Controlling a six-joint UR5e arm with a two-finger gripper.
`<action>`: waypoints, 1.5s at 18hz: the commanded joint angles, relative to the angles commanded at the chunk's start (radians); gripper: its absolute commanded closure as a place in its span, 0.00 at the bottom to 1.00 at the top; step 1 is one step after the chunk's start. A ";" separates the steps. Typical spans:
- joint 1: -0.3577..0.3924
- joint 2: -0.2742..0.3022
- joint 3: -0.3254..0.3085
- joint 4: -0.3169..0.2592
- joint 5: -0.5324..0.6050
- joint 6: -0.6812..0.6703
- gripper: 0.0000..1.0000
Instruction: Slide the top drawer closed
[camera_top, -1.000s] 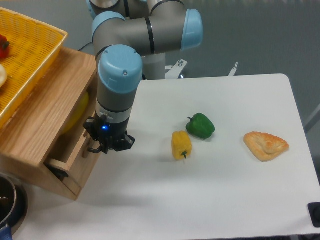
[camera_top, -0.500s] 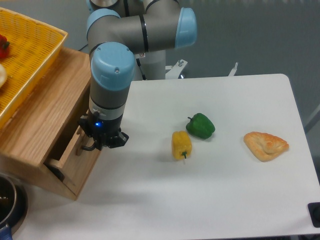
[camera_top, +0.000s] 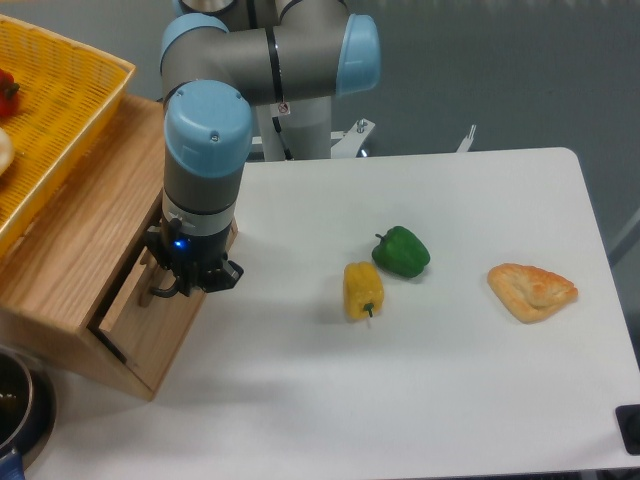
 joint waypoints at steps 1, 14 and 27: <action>0.000 0.000 0.000 0.000 0.000 0.002 0.85; -0.026 -0.002 0.000 0.002 0.002 -0.012 0.85; 0.227 -0.051 0.012 0.076 0.006 0.152 0.61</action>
